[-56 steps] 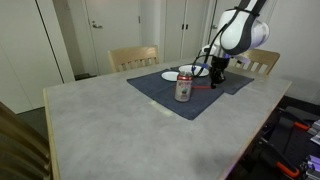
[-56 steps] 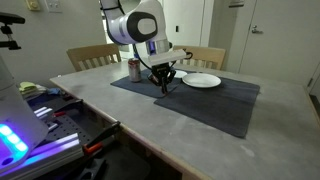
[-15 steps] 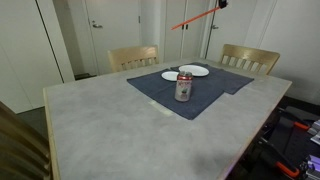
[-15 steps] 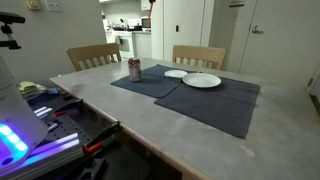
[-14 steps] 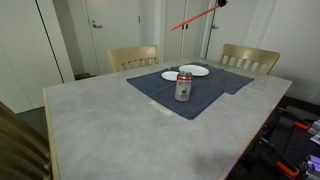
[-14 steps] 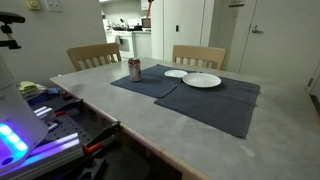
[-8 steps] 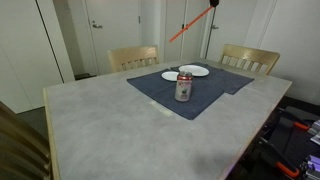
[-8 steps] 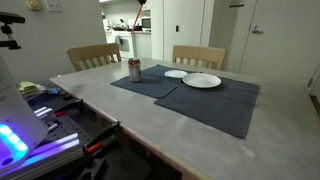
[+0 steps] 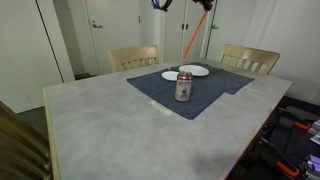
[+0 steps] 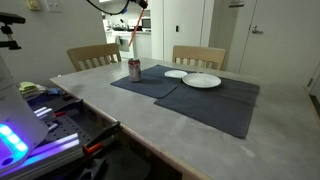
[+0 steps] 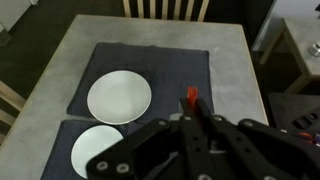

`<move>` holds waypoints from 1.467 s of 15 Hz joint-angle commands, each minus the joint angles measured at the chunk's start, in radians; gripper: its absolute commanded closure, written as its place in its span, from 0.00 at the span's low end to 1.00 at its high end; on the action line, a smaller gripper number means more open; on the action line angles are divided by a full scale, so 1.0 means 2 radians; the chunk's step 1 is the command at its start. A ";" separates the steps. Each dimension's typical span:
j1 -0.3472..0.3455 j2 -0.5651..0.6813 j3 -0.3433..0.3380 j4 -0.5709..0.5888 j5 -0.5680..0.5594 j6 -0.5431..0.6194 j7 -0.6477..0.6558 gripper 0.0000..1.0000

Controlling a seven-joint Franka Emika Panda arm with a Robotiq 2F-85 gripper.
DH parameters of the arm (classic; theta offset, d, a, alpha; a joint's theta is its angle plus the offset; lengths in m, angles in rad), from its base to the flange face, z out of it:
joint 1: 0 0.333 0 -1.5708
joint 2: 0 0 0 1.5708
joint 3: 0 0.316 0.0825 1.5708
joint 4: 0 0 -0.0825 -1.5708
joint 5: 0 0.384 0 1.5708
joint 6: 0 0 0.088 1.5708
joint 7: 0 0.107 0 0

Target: Pick up the drinking straw from the table and put it in the can drink

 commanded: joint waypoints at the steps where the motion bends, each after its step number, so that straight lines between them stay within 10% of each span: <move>1: 0.005 0.025 0.008 0.014 -0.040 -0.020 -0.029 0.98; 22: 0.022 0.079 0.026 0.001 -0.120 -0.005 -0.029 0.98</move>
